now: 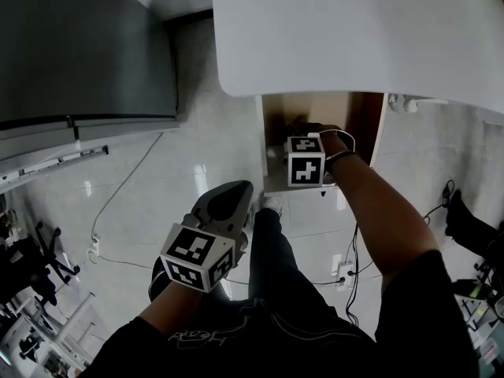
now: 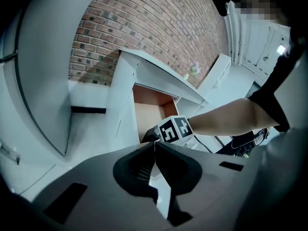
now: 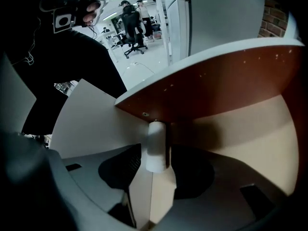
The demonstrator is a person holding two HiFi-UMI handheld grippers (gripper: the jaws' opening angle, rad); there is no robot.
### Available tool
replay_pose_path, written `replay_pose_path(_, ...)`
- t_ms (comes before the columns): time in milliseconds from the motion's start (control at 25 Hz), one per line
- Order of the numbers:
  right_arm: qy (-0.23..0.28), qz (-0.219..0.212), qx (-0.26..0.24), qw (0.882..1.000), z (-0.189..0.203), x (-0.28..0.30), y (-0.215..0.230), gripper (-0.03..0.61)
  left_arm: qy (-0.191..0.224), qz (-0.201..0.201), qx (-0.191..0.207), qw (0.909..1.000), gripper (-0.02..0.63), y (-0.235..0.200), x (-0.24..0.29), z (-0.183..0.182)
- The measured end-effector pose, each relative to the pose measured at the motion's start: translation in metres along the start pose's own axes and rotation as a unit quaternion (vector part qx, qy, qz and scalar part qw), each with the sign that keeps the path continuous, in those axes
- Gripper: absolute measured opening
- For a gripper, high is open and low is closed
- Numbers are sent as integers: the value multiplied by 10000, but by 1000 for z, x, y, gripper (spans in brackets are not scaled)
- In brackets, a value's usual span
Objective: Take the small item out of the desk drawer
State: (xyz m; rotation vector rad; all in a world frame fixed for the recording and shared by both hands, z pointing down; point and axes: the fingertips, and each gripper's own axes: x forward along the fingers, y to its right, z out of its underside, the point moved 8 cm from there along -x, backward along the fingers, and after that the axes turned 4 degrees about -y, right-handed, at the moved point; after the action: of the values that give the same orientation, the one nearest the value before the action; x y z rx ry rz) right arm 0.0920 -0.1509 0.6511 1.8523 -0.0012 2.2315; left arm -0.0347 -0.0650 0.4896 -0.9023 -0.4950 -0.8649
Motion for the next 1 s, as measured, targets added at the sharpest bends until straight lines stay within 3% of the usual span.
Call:
replay_pose_path(440,-307,-210,-25,9993,1,14,5,133,-82,-107,-167,9998,22,-7,-8,9)
replay_pose_path(1000,-267,-139,173,9994,-2,1,1,126,-29,-129,-216,9997,22,-8,-15,12)
